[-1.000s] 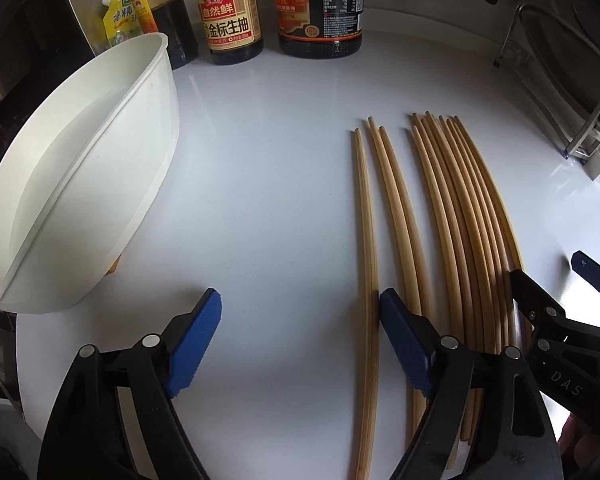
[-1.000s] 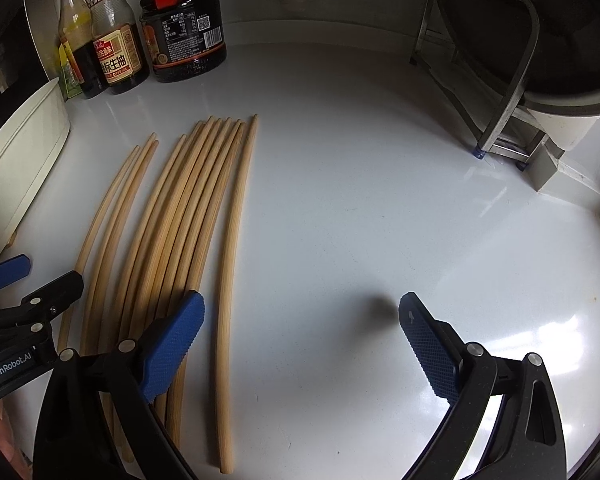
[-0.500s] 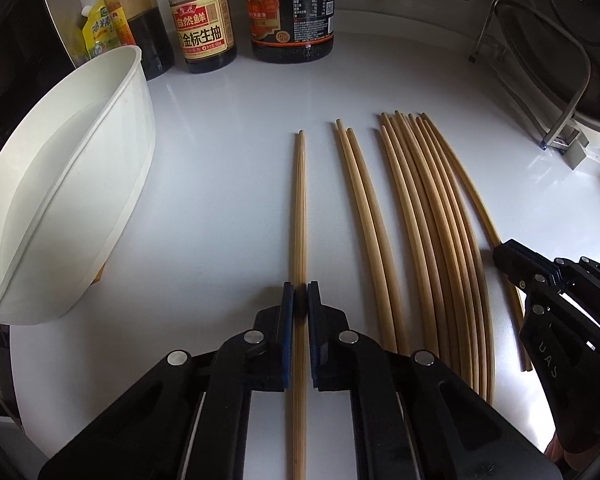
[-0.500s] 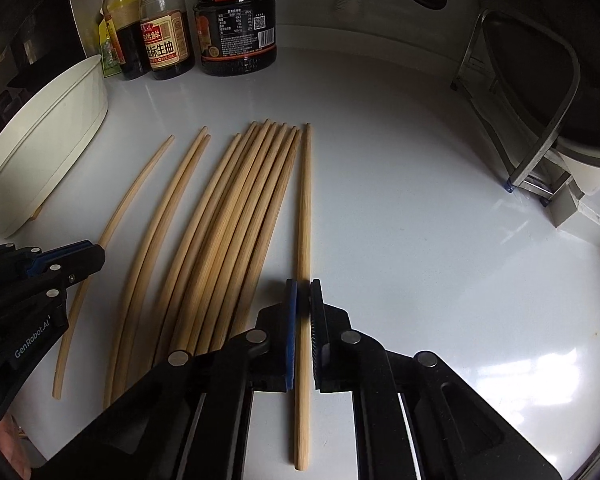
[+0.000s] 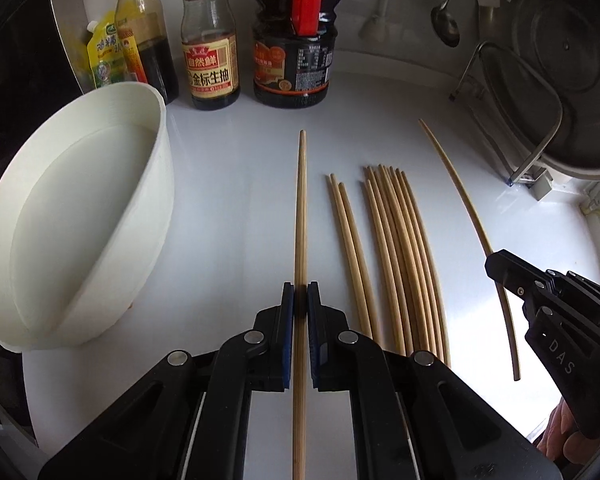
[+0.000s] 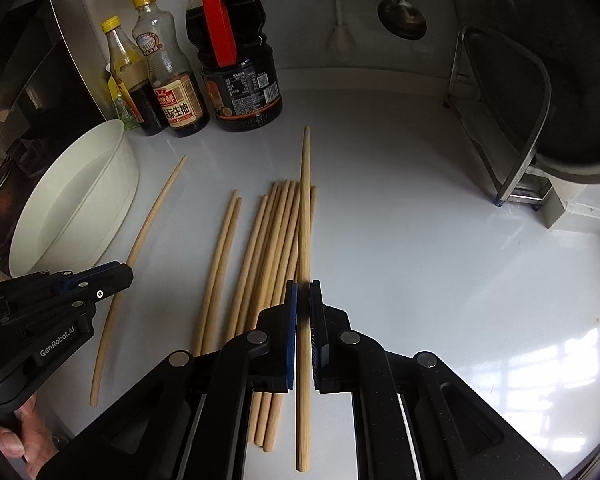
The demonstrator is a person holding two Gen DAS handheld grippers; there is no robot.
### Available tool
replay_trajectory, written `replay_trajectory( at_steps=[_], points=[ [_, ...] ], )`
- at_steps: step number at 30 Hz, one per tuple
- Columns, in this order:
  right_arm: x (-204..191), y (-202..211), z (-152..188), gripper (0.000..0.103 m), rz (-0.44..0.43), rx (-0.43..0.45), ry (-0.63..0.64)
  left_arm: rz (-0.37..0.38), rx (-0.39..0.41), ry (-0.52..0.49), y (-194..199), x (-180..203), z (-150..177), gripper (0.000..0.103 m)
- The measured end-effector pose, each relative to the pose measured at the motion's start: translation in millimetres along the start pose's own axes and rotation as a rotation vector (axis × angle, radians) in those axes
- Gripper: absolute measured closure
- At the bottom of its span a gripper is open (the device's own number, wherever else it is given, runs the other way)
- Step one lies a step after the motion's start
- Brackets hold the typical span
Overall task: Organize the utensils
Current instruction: 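Close the left gripper on one chopstick while the right gripper grasps another chopstick, then carry both held chopsticks up and over the white water basin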
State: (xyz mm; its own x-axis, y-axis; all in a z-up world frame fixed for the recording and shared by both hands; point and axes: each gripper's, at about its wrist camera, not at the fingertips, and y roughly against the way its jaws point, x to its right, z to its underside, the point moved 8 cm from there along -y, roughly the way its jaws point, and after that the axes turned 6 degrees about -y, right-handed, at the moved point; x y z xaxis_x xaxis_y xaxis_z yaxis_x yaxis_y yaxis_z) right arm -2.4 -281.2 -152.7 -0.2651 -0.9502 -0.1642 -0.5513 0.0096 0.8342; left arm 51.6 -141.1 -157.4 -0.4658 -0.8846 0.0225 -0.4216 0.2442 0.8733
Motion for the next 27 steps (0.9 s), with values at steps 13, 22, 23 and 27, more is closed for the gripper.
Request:
replay_trajectory(
  at_steps=[13, 22, 23, 27],
  points=[
    [-170, 12, -73, 0.097, -0.194, 0.062, 0.157, -0.151, 0.143, 0.158, 89, -161, -50, 0.096],
    [-297, -37, -88, 0.097, -0.288, -0.008, 0.268, -0.218, 0.084, 0.263, 78, -279, -38, 0.096],
    [-306, -44, -87, 0.097, -0.291, -0.020, 0.274, -0.218, 0.074, 0.270, 73, -287, -36, 0.096],
    [-333, -66, -78, 0.097, -0.290, -0.066, 0.296, -0.207, 0.030, 0.292, 52, -308, -25, 0.096]
  ],
)
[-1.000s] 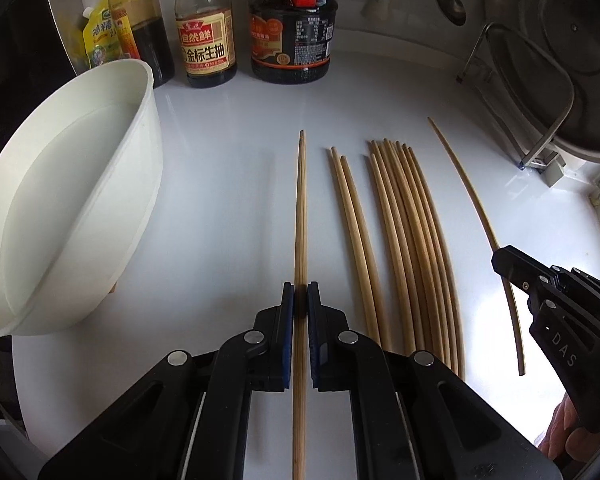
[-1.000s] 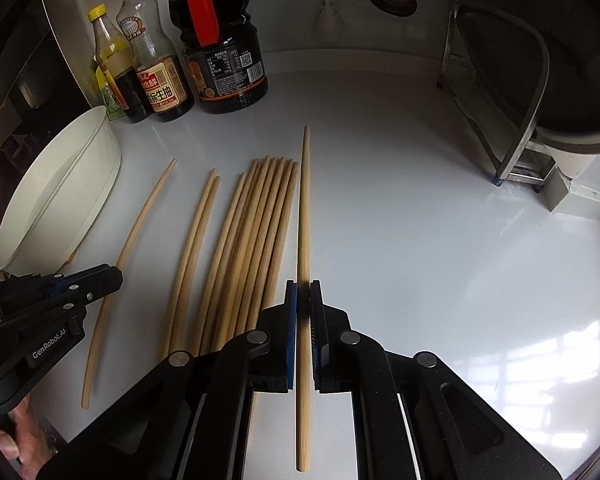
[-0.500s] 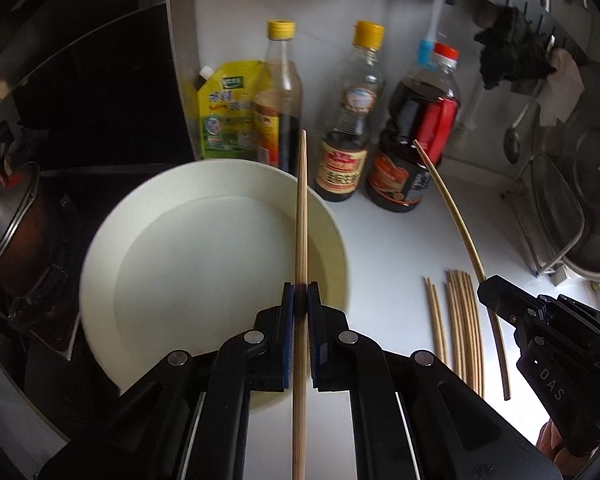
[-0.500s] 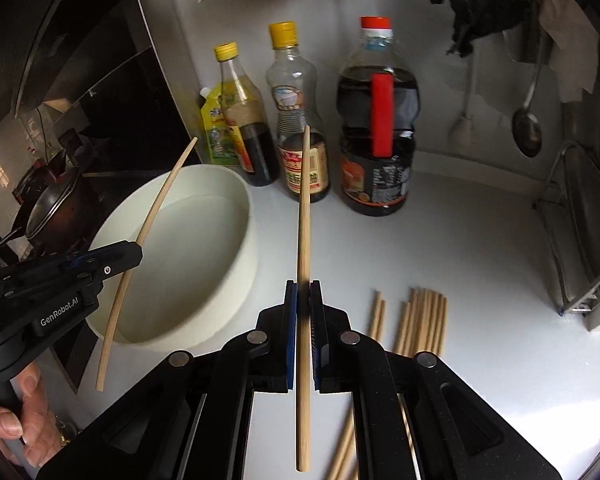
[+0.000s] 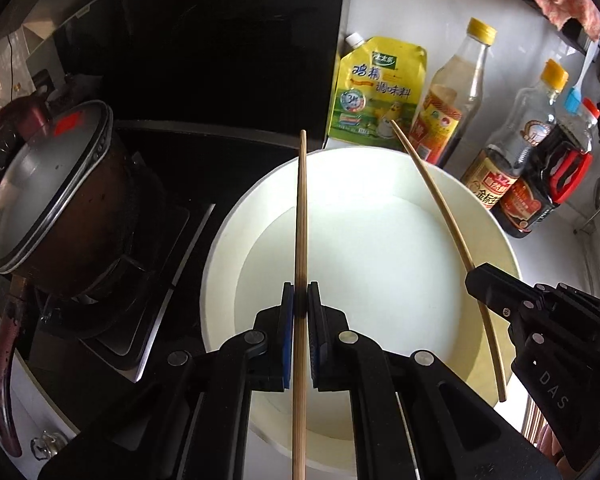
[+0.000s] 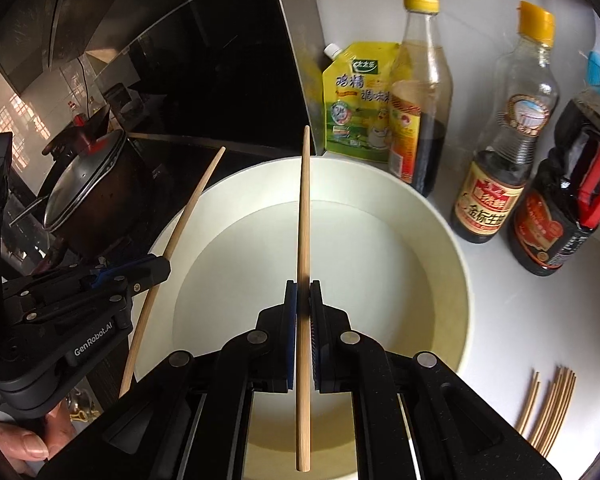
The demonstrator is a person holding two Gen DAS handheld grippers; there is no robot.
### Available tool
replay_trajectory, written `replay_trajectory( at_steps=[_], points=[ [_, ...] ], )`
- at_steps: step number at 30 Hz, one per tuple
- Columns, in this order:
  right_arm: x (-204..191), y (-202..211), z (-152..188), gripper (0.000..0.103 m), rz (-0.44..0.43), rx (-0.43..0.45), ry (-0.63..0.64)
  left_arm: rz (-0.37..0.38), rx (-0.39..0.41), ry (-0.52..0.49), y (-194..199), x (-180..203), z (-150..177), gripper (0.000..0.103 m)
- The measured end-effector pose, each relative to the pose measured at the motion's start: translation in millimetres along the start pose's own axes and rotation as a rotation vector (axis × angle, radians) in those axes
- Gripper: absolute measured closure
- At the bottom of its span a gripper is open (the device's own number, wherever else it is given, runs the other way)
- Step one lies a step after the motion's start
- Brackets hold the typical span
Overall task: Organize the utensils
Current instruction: 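Carry both held chopsticks up and over the white water basin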
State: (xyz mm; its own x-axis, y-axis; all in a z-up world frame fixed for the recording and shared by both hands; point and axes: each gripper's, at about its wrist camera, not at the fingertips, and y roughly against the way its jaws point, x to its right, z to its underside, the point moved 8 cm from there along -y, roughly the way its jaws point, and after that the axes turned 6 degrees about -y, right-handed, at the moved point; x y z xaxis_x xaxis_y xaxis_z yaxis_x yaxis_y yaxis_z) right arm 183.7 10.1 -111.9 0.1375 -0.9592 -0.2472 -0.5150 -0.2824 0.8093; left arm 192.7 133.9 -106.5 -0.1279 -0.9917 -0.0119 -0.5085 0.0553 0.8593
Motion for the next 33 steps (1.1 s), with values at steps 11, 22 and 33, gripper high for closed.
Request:
replay_trajectory(
  at_steps=[11, 22, 33],
  points=[
    [-6, -51, 13, 0.097, 0.039, -0.096, -0.028, 0.017, -0.033, -0.047, -34, -11, 9, 0.096],
    [-3, -50, 14, 0.097, 0.055, -0.093, -0.048, 0.067, -0.049, -0.087, -41, 8, 10, 0.096],
    [7, -48, 22, 0.097, 0.069, -0.098, -0.075, 0.074, -0.073, -0.101, -53, 18, 11, 0.096]
  ],
)
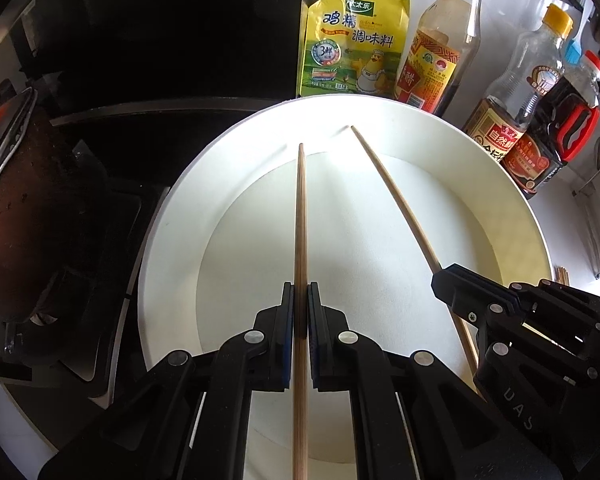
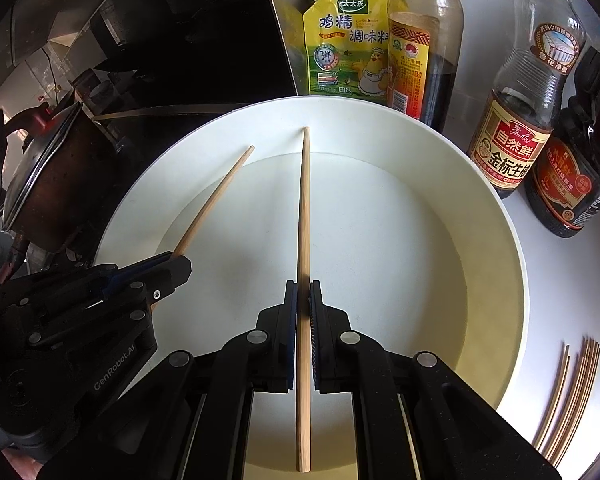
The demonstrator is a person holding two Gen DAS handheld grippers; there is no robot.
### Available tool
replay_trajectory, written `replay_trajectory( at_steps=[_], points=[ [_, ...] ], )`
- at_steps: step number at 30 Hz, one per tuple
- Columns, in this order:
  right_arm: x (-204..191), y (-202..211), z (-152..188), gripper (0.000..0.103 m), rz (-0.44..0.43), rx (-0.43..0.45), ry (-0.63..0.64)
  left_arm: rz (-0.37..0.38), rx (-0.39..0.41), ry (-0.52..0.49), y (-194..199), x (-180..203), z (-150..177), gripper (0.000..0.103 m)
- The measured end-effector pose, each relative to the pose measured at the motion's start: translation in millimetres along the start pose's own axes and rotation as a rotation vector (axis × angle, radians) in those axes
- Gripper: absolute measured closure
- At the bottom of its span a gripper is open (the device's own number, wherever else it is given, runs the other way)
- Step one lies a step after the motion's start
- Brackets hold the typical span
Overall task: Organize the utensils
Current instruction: 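Carry both held chopsticks up and over the white water basin, then open the left gripper over the basin while the right gripper releases its chopstick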
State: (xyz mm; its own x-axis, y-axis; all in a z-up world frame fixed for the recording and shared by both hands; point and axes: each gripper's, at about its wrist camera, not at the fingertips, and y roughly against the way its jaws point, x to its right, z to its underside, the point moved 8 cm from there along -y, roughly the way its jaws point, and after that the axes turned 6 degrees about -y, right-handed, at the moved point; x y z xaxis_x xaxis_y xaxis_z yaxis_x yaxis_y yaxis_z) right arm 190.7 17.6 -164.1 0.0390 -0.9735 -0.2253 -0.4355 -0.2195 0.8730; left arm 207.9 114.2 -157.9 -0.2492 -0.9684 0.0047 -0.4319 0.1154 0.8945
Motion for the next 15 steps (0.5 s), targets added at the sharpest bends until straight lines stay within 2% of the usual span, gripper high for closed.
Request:
replay_trajectory(
  at_steps=[8, 10, 11, 13, 15],
  points=[
    [8, 4, 4, 0.097, 0.009, 0.012, -0.024, -0.002, 0.007, 0.016, 6, -1, -1, 0.094],
    [11, 7, 4, 0.095, 0.020, 0.019, -0.024, -0.009, 0.018, 0.023, 12, -3, -3, 0.080],
    [12, 11, 3, 0.087, 0.026, 0.027, -0.022, -0.013, 0.027, 0.030, 16, -4, -4, 0.074],
    [15, 18, -1, 0.076, 0.033, 0.053, -0.022, -0.022, 0.051, 0.042, 26, -7, -7, 0.042],
    [17, 25, -4, 0.074, 0.036, 0.071, -0.024, -0.038, 0.075, 0.048, 35, -11, -10, 0.038]
  ],
)
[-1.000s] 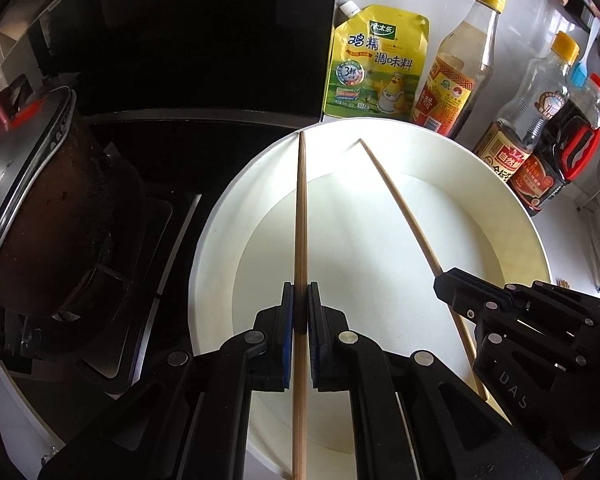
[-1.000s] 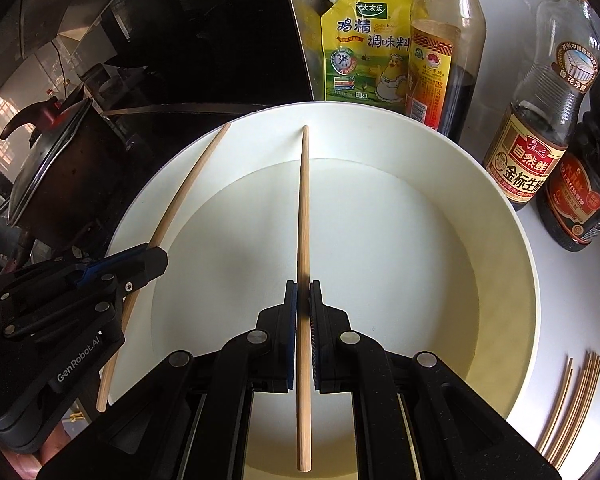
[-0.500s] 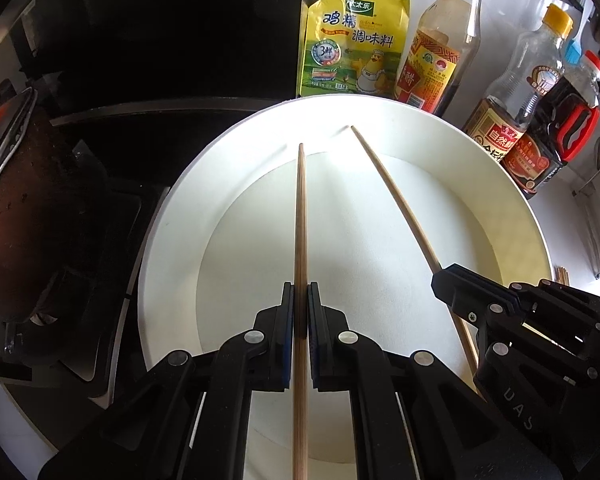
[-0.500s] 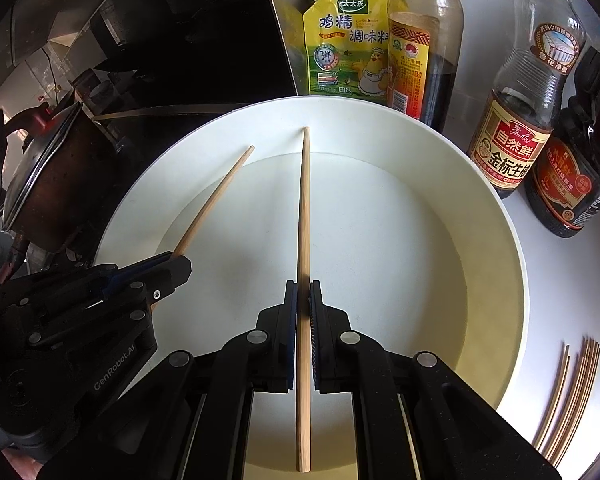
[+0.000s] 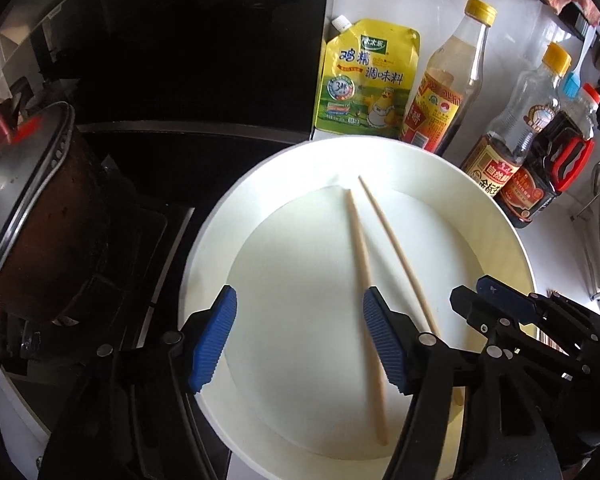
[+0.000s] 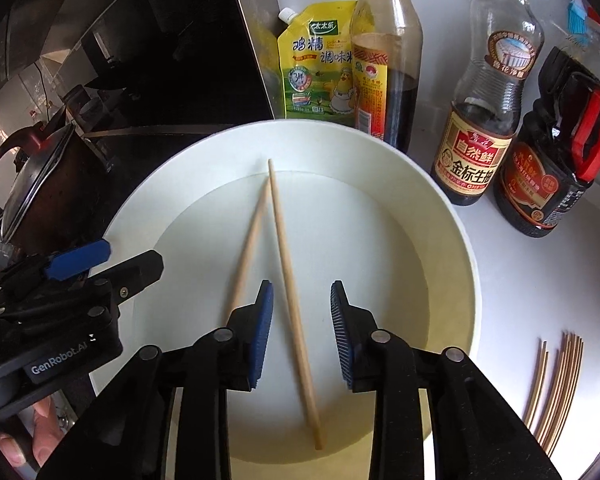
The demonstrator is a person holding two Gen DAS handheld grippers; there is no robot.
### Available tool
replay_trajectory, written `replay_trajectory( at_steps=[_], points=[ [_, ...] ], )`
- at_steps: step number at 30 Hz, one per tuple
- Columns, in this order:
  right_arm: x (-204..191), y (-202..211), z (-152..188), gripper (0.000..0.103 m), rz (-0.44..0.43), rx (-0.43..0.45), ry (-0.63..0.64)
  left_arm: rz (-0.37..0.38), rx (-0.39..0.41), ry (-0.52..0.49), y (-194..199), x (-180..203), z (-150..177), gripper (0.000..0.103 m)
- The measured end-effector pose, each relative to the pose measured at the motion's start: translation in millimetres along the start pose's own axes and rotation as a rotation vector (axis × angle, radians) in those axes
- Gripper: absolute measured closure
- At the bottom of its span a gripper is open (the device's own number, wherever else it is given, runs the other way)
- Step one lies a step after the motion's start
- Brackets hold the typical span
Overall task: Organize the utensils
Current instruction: 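Open the left gripper over the basin while the right gripper releases its chopstick, then move both open grippers back to the chopstick row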
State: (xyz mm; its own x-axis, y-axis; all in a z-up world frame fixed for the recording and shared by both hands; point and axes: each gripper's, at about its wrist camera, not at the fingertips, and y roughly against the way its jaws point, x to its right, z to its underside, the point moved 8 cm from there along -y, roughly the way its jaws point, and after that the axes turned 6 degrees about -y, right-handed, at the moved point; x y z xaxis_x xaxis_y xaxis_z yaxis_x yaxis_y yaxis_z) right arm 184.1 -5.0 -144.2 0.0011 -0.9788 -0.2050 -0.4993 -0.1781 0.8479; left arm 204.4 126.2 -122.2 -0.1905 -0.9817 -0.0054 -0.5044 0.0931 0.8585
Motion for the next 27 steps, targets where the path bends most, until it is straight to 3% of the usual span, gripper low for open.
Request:
replay_trajectory(
  at_steps=[4, 8, 22, 27],
  points=[
    [5, 11, -3, 0.074, 0.002, 0.019, -0.005, -0.016, 0.015, 0.020, 12, -6, -3, 0.035],
    [9, 22, -1, 0.060, -0.013, 0.031, -0.015, -0.037, 0.028, 0.040, 22, -11, -1, 0.030],
    [17, 55, 23, 0.053, -0.046, 0.049, -0.017, -0.084, 0.037, 0.057, 55, -3, 27, 0.022],
    [32, 72, 30, 0.044, -0.042, 0.069, -0.029, -0.089, 0.042, 0.051, 66, 10, 35, 0.016]
  ],
)
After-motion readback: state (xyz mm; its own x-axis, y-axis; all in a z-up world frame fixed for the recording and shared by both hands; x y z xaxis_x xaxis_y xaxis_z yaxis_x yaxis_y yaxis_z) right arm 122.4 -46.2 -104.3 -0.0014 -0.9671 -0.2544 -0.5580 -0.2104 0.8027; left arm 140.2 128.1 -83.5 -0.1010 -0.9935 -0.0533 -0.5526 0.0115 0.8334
